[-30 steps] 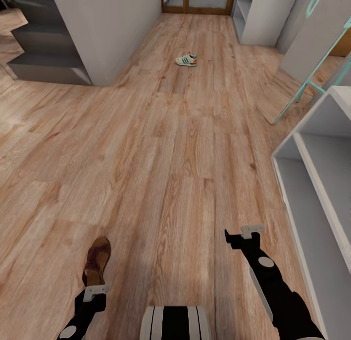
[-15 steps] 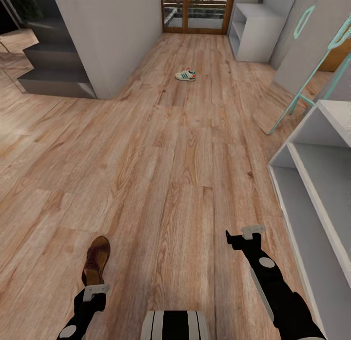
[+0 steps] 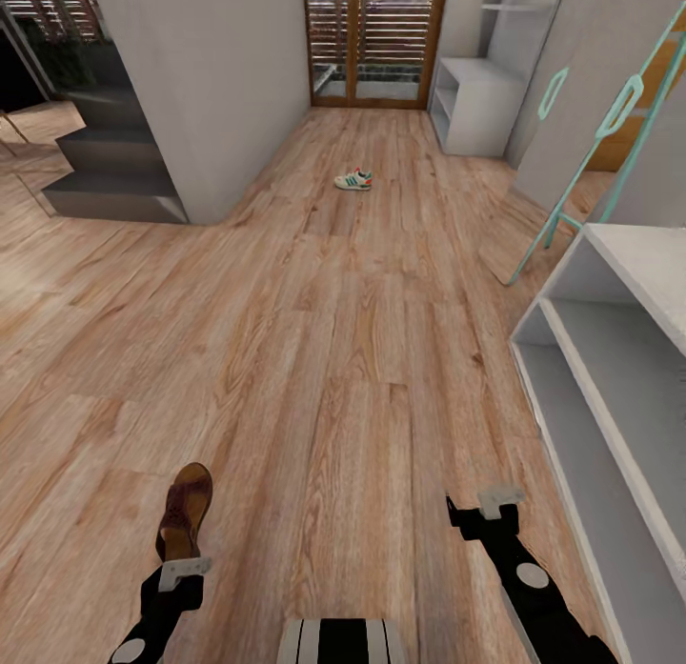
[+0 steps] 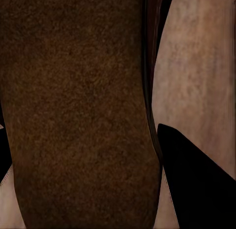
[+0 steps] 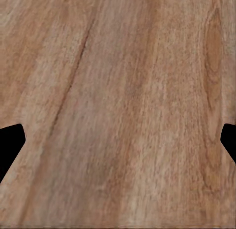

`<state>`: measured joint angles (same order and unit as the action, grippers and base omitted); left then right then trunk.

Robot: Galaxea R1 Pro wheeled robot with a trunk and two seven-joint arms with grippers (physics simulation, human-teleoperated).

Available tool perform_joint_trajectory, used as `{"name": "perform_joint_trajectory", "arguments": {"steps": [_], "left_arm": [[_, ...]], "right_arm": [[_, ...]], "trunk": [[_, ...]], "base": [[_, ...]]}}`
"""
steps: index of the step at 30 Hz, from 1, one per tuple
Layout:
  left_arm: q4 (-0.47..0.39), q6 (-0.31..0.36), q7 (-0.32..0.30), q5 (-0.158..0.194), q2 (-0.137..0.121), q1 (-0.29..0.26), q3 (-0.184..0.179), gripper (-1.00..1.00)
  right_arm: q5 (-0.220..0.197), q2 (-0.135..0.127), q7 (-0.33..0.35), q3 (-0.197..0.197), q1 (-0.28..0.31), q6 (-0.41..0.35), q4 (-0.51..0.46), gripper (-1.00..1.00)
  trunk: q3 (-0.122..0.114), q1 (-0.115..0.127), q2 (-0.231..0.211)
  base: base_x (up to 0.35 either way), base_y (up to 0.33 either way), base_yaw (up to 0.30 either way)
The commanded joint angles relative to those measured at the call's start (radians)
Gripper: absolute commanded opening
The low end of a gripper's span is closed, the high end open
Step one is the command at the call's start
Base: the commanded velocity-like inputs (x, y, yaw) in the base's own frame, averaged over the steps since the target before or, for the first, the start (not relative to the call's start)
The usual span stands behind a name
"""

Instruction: Pick up the two gym shoes and the two sandals from the corridor floor and place them onto the hallstand (shoe rack) in the corridor, making sure they are on the rack and not on the floor. Arrange them so the two gym shoes are next to each other and the two sandals are next to each other.

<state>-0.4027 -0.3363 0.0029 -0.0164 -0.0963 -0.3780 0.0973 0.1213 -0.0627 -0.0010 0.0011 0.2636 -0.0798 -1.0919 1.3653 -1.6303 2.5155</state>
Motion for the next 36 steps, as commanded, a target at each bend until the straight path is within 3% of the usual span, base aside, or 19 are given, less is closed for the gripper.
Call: {"name": "perform_joint_trajectory", "arguments": {"steps": [1, 4, 9, 13, 17, 22, 36], "left_arm": [[0.002, -0.003, 0.001, -0.004, 0.0, 0.001, 0.002, -1.0], [0.003, -0.004, 0.001, -0.003, 0.0, 0.007, 0.002, -1.0], [0.004, -0.005, 0.002, -0.002, 0.001, 0.029, 0.002, -1.0], [0.004, -0.018, 0.002, -0.003, 0.001, 0.043, 0.004, -1.0], [0.004, -0.077, 0.002, -0.005, 0.001, 0.073, 0.026, -1.0], [0.004, -0.116, 0.001, -0.006, 0.0, 0.102, 0.06, -1.0], [0.018, -0.122, 0.001, -0.004, 0.002, 0.107, 0.068, -1.0]], "right_arm": [[0.011, 0.0, 0.0, 0.0, -0.021, 0.047, 0.031, 1.0], [0.011, 0.001, -0.001, 0.0, -0.046, 0.134, 0.088, 1.0], [0.01, 0.002, -0.002, 0.0, -0.072, 0.331, 0.271, 1.0], [0.009, 0.002, -0.003, -0.002, -0.077, 0.441, 0.389, 1.0], [0.009, -0.001, -0.003, -0.003, -0.079, 0.503, 0.467, 1.0], [0.008, 0.003, -0.004, -0.003, -0.079, 0.535, 0.562, 1.0], [0.003, 0.006, -0.004, -0.004, -0.08, 0.538, 0.582, 1.0]], "trunk": [[-0.005, 0.001, 0.0], [-0.021, 0.002, -0.001], [-0.048, 0.004, -0.002], [-0.07, 0.006, -0.003], [-0.092, 0.008, -0.004], [-0.119, 0.01, -0.005], [-0.195, 0.016, -0.008]], "base": [[0.0, 0.0, -0.076], [0.0, 0.0, -0.076], [0.0, 0.0, -0.076], [0.0, 0.0, -0.076], [0.0, 0.0, -0.076], [0.0, 0.0, -0.076], [0.0, 0.0, -0.021]]}}
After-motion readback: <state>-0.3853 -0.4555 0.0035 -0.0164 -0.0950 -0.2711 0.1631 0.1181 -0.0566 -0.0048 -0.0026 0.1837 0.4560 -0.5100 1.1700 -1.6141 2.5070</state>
